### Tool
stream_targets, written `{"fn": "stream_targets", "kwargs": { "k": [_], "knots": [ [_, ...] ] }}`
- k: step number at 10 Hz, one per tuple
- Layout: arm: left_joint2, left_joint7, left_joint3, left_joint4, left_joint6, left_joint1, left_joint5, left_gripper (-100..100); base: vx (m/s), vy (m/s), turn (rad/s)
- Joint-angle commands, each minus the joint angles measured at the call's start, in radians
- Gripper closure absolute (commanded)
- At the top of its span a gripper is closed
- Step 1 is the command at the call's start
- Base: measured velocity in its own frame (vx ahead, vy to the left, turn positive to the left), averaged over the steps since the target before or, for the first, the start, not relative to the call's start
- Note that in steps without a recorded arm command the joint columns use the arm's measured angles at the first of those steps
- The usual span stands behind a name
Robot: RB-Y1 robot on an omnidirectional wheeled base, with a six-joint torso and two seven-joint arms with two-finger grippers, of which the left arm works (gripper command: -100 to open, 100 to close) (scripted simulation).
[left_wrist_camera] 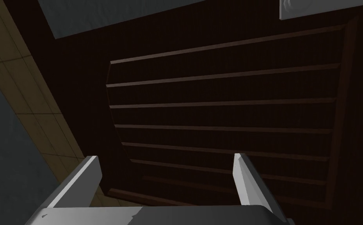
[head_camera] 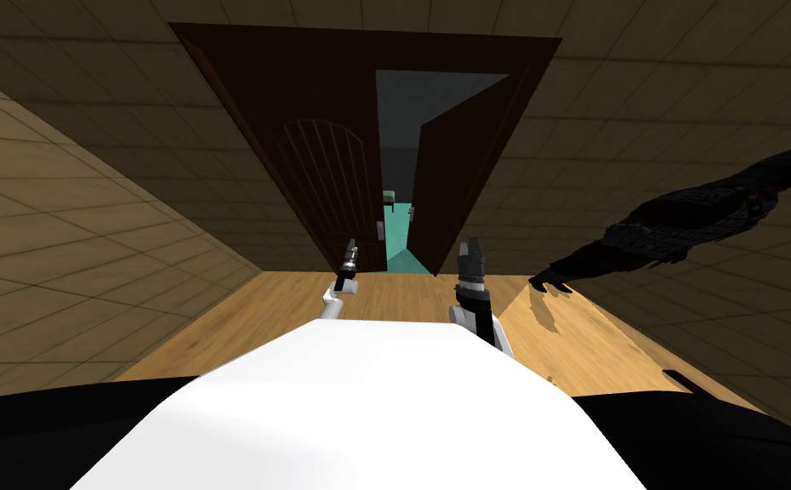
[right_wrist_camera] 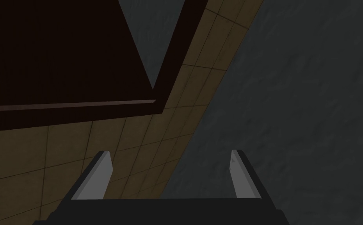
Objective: Push the door open
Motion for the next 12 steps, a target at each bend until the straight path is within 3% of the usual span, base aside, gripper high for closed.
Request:
{"fn": "stream_targets", "kwargs": {
  "k": [1,3,4,12],
  "knots": [
    [0.001,0.004,0.006,0.05,0.006,-0.029,0.005,-100,0.091,-0.003,0.001],
    [-0.003,0.004,0.013,0.108,0.012,-0.064,0.01,-100,0.103,0.0,0.004],
    [-0.003,0.004,0.013,0.113,0.012,-0.064,0.01,-100,0.073,0.005,0.001],
    [-0.027,0.006,0.036,0.337,0.034,-0.194,0.027,-100,0.09,-0.001,0.002]
  ]
}}
